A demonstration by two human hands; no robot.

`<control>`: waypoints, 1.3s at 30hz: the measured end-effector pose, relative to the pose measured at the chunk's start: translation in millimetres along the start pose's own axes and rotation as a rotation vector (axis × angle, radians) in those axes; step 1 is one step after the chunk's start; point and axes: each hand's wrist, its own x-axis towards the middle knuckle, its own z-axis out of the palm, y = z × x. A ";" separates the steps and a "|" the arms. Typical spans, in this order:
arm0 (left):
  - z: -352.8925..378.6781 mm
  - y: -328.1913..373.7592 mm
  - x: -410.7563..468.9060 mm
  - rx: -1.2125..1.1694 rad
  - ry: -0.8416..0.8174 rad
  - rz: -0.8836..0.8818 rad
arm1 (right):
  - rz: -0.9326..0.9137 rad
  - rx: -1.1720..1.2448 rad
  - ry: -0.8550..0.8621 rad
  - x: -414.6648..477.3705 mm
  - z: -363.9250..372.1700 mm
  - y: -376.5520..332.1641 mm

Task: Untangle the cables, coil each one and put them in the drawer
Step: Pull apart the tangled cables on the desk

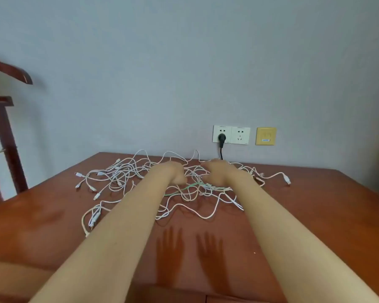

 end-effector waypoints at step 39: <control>110.4 91.7 81.2 -1.072 0.791 0.218 | 0.349 1.098 0.570 18.7 90.8 73.5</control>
